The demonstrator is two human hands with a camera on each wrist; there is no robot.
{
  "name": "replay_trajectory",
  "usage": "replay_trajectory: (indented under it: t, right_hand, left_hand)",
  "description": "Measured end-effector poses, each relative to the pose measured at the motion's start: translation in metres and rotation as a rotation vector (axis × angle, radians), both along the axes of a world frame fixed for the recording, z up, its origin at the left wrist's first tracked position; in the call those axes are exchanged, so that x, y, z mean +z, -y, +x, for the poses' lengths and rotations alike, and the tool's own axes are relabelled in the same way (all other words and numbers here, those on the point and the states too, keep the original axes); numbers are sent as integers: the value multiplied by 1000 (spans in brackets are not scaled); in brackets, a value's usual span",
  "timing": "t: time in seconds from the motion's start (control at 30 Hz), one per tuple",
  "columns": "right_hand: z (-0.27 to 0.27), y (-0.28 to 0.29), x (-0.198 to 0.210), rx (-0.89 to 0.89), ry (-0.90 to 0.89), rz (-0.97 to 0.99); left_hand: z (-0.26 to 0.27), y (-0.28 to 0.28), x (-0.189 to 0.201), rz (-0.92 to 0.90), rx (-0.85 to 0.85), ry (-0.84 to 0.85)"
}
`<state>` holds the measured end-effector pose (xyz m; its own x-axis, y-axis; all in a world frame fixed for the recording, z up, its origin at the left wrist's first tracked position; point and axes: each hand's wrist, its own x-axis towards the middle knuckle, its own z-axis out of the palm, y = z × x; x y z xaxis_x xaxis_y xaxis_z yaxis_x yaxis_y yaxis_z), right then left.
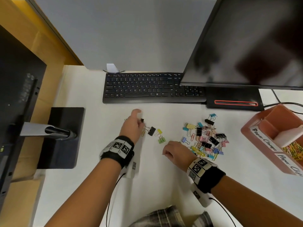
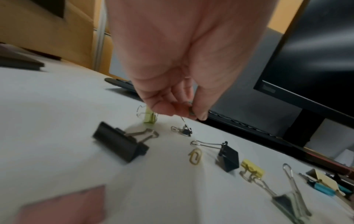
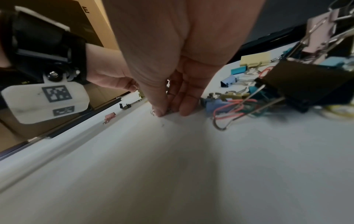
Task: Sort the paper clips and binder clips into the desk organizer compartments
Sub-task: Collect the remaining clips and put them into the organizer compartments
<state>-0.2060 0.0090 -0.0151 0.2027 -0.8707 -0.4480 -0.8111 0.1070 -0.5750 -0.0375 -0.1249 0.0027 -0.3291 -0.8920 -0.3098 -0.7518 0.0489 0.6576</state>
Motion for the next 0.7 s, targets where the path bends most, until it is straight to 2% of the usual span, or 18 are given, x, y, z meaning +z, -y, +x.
replay_trajectory:
  t: [0.07,0.27,0.4,0.53,0.7]
  right_hand:
    - [0,0,2,11,1,-18]
    - [26,25,21,131,88,-85]
    - [42,50,25,160,63,-114]
    - [47,64,8,235,-39,-80]
    - [42,64,-1,274,-158,-191]
  left_hand:
    - [11,-2,-4,-28,79,38]
    - [20,5,-20,-99,-161,179]
    - [20,15,-20,-71,-168,232]
    - [19,16,-20,-75,-134,203]
    - [16,20,-21,-172,-181,242]
